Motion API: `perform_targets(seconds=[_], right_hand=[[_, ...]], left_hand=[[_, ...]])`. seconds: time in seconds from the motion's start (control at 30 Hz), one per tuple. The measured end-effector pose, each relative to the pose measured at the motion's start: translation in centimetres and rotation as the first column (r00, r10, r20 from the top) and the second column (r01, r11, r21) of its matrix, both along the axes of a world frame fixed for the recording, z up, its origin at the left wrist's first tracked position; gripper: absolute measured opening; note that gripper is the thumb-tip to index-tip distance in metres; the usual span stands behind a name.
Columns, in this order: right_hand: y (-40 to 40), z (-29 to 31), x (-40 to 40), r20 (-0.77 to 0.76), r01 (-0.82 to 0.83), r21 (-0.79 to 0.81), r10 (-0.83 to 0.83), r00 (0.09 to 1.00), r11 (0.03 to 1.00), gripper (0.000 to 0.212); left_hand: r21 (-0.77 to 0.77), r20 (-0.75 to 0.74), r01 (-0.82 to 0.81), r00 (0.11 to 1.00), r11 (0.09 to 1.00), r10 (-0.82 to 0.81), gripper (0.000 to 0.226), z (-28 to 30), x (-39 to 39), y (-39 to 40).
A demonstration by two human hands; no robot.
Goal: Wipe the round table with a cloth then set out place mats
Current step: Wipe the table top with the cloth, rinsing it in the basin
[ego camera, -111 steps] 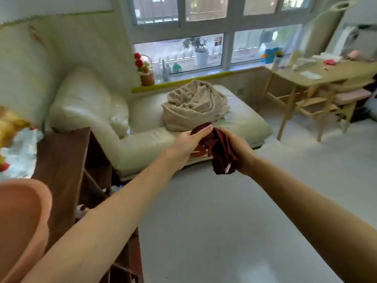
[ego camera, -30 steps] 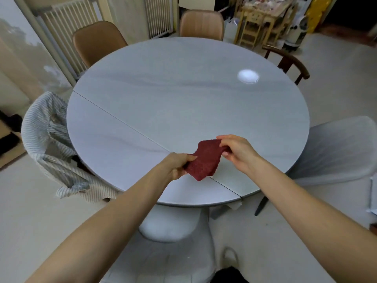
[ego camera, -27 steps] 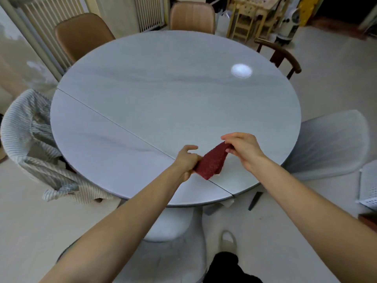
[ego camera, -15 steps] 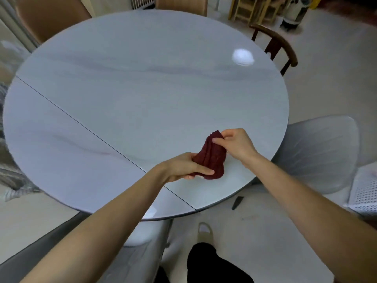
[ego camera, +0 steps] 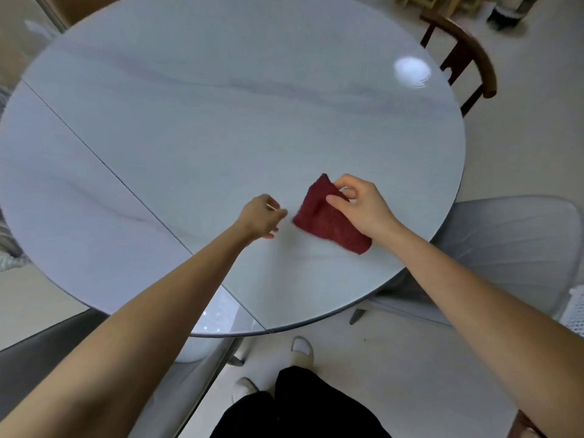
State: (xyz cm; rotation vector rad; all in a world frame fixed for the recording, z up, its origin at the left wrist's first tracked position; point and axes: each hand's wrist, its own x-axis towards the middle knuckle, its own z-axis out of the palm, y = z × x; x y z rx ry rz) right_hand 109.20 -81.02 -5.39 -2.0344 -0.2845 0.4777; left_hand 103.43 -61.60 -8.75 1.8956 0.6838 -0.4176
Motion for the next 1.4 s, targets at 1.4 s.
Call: perform_targets(seconds=[1.4], right_hand=[[6.8, -18.3, -8.7, 0.474, 0.073, -0.723, 0.416, 0.776, 0.687, 0.063]], left_hand=[[0.58, -0.333, 0.515, 0.857, 0.631, -0.393, 0.07, -12.0, -6.4, 3.4]])
